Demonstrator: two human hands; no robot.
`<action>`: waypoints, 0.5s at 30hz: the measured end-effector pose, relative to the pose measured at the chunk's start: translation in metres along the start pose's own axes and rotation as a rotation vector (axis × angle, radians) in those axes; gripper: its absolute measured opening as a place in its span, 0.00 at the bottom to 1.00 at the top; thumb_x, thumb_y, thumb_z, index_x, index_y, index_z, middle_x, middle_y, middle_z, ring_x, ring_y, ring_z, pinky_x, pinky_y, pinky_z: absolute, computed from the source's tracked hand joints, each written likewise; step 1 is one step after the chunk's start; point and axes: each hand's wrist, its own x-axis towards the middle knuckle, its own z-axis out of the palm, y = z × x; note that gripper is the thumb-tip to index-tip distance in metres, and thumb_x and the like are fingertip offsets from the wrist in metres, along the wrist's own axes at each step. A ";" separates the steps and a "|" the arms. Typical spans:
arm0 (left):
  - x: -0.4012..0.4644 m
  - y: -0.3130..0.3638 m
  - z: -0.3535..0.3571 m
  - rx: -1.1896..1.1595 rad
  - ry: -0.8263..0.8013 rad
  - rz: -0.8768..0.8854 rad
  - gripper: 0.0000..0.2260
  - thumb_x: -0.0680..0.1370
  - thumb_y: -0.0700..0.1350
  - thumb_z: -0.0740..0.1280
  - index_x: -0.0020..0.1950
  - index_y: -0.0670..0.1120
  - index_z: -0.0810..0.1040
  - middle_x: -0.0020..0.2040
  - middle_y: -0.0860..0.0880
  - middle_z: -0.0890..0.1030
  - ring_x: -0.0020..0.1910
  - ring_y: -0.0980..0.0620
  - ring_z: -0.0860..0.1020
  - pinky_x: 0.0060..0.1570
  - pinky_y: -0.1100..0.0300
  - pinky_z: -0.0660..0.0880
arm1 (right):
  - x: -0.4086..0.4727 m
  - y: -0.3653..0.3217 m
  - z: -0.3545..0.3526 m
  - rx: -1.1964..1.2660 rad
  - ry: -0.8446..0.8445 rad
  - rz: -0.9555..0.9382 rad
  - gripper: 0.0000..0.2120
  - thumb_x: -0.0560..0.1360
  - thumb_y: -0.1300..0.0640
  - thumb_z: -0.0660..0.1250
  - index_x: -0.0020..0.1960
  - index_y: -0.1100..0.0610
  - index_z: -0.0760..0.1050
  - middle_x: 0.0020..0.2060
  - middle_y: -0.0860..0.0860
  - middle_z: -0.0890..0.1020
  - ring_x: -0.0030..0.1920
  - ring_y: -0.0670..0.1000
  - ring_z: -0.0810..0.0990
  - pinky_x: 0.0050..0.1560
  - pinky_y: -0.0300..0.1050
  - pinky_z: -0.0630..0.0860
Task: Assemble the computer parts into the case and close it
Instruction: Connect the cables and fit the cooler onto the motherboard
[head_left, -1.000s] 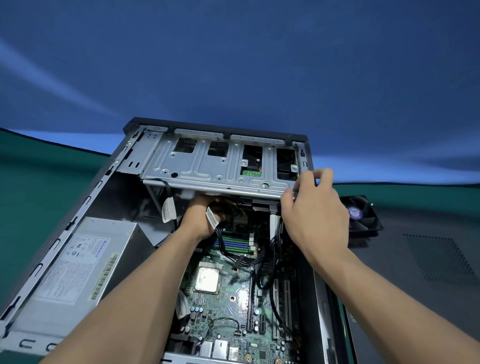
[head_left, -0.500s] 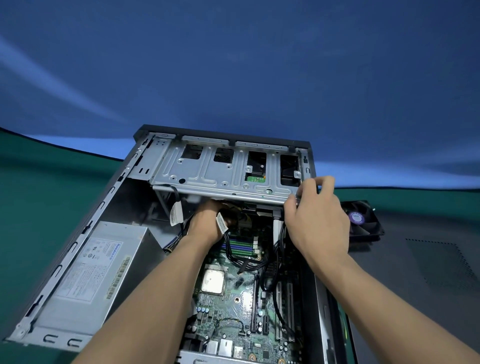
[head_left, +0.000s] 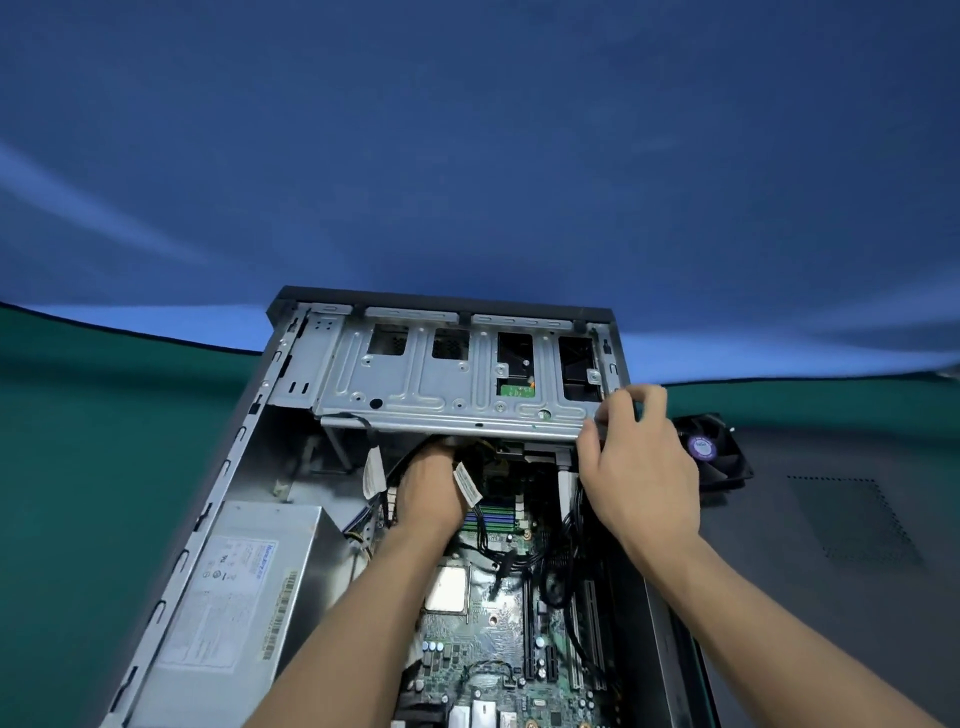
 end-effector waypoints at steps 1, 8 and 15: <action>-0.003 0.001 -0.002 0.037 -0.042 0.011 0.11 0.75 0.32 0.62 0.53 0.43 0.78 0.51 0.42 0.81 0.50 0.43 0.79 0.46 0.56 0.72 | 0.000 -0.001 -0.001 0.000 -0.004 0.006 0.13 0.79 0.50 0.56 0.56 0.57 0.70 0.59 0.53 0.67 0.43 0.53 0.72 0.32 0.43 0.64; -0.024 0.005 -0.050 0.296 -0.260 0.207 0.06 0.76 0.35 0.59 0.49 0.42 0.74 0.51 0.42 0.79 0.50 0.41 0.78 0.41 0.55 0.68 | 0.000 -0.003 -0.007 0.038 -0.033 0.033 0.10 0.78 0.49 0.58 0.52 0.56 0.71 0.59 0.51 0.67 0.44 0.52 0.73 0.33 0.43 0.65; -0.013 0.055 -0.084 0.272 -0.087 0.421 0.11 0.79 0.43 0.59 0.39 0.43 0.74 0.39 0.45 0.79 0.39 0.44 0.77 0.38 0.57 0.68 | 0.000 -0.005 -0.012 0.099 -0.050 0.066 0.12 0.78 0.50 0.59 0.57 0.56 0.68 0.55 0.51 0.67 0.46 0.55 0.75 0.36 0.45 0.66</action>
